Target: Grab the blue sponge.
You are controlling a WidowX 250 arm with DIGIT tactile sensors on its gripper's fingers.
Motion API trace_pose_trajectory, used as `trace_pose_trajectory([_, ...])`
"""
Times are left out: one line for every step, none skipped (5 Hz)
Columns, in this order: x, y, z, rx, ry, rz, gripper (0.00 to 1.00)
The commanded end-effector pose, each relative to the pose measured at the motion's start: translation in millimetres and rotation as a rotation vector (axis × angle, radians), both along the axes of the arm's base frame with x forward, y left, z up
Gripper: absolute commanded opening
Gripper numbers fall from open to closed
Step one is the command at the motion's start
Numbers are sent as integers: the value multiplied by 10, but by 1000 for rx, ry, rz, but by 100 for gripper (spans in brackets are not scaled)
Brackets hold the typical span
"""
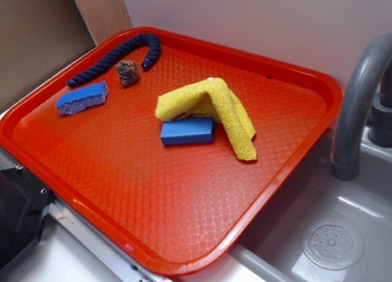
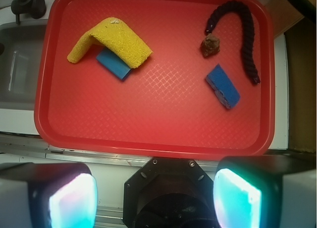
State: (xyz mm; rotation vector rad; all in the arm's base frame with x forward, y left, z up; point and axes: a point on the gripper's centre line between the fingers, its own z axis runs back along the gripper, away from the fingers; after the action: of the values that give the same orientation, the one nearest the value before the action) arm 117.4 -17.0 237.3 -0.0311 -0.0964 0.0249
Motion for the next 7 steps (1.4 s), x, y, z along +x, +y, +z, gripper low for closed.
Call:
trace_pose_trajectory([0,0,0,0,0,0,100])
trace_pose_trajectory([234,240,-56,24,-42,-65,100])
trace_pose_trajectory([305,323,-139,67,-57,-112,100])
trace_pose_trajectory([386,542,-351,71,-45,-137,100])
trace_pose_trajectory([428,735,-606,101,-11,-153,100])
trace_pose_trajectory([653,954,-744,97,-18,-189,100])
trace_pose_trajectory([773,1093,-917,98,17,-184,100])
